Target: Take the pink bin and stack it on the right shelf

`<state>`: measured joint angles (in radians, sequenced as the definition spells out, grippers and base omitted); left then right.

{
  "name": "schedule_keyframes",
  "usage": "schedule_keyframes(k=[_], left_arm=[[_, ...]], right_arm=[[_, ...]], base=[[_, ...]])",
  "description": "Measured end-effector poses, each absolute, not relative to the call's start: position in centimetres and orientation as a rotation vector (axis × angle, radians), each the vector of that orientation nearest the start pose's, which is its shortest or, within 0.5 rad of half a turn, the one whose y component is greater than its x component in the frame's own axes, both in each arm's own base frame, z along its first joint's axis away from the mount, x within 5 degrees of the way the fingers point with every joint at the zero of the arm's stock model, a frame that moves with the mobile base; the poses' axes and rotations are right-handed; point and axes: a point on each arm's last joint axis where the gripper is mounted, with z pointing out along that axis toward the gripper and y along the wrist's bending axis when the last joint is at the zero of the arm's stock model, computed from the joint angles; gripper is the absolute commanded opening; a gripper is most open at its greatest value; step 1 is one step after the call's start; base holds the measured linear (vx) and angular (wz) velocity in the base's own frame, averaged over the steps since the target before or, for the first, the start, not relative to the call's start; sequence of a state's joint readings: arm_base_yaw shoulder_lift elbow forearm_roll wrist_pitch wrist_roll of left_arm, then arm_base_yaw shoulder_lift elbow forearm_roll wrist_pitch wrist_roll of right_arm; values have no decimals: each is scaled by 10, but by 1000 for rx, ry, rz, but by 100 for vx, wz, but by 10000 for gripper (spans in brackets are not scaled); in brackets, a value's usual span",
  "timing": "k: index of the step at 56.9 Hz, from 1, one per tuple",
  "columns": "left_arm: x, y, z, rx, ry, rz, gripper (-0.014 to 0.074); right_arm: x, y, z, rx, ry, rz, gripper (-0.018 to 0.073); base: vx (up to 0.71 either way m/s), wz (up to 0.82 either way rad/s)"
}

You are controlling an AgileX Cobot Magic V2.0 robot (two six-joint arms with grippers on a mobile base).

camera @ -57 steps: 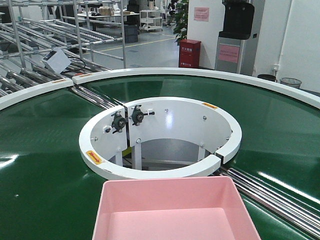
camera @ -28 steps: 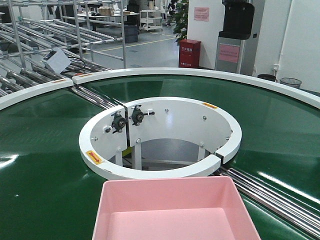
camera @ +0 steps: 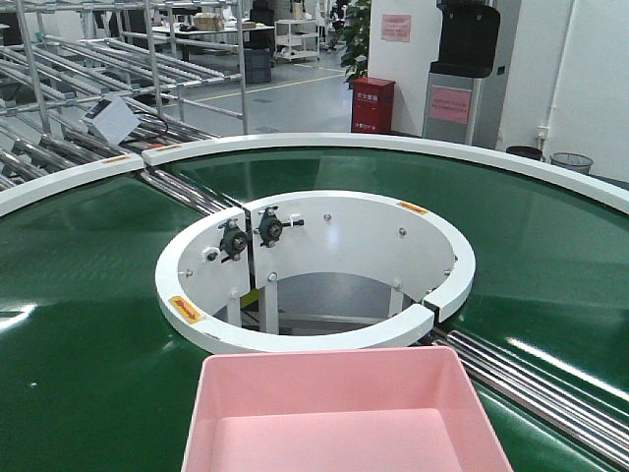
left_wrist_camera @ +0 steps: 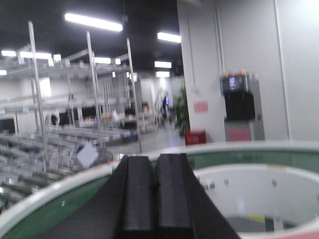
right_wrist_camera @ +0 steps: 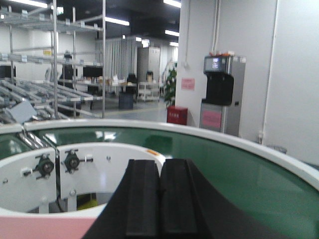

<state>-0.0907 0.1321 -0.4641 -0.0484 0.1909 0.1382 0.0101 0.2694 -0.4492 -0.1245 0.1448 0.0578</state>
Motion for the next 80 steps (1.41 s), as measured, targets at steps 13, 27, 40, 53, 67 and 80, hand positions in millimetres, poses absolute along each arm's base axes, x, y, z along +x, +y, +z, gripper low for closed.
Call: schedule_keyframes(k=[13, 27, 40, 53, 67, 80], left_arm=[[77, -8, 317, 168, 1647, -5, 17], [102, -11, 305, 181, 1778, -5, 263], [115, -12, 297, 187, 1849, -7, 496], [141, -19, 285, 122, 2113, -136, 498], [202, -34, 325, 122, 2195, -277, 498], [270, -78, 326, 293, 2286, -388, 491]], right_arm=[[109, -1, 316, -44, 1688, -56, 11], [133, -1, 299, -31, 1827, -41, 201], [141, -1, 293, -25, 1870, -35, 485], [157, 0, 288, 45, 2004, 14, 522], [219, 3, 301, 11, 2365, 21, 518], [294, 10, 294, -24, 2471, 111, 470]], base=[[0, 0], [0, 0], [0, 0], [0, 0], [0, 0], [0, 0]])
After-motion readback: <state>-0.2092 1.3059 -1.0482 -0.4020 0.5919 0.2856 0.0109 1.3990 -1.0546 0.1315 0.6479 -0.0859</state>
